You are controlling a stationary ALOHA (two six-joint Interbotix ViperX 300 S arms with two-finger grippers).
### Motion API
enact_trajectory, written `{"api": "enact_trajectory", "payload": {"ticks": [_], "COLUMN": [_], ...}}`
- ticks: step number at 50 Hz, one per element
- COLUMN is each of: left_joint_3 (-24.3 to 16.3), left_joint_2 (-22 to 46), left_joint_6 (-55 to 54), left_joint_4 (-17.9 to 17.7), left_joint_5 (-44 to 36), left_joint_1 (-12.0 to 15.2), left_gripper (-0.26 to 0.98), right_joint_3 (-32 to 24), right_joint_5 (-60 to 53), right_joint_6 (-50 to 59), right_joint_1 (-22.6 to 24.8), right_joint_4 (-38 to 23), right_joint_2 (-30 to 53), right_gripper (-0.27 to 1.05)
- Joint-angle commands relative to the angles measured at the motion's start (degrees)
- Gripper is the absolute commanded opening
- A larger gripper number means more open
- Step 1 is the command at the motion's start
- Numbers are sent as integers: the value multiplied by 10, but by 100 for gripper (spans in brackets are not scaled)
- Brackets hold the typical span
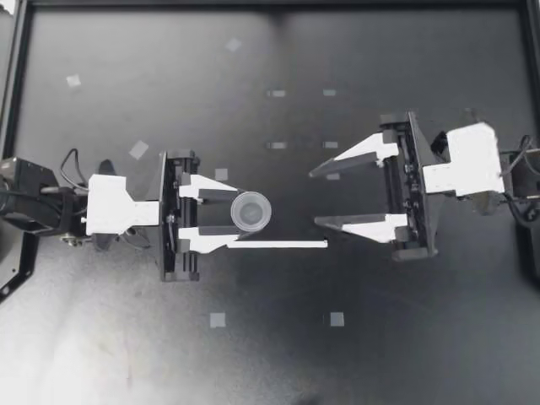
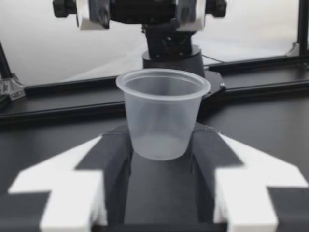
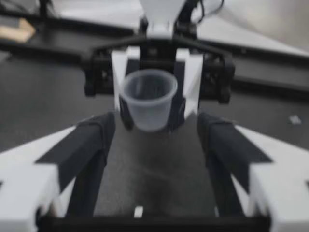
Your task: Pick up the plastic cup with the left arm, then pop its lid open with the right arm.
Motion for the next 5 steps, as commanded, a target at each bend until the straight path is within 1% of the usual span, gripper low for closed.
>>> {"api": "enact_trajectory", "payload": {"ticks": [1, 5], "left_joint_3": [-9, -9], "left_joint_2": [-11, -11], "left_joint_6": [-1, -1], "left_joint_4": [1, 1], "left_joint_5": [-3, -3], "left_joint_1": [0, 0], "left_gripper": [24, 24], "right_joint_3": [0, 6], "right_joint_5": [-15, -35], "right_joint_6": [-1, 0], "right_joint_1": [-4, -4], "right_joint_4": [4, 4], "right_joint_2": [-4, 0], "right_gripper": [69, 69]}}
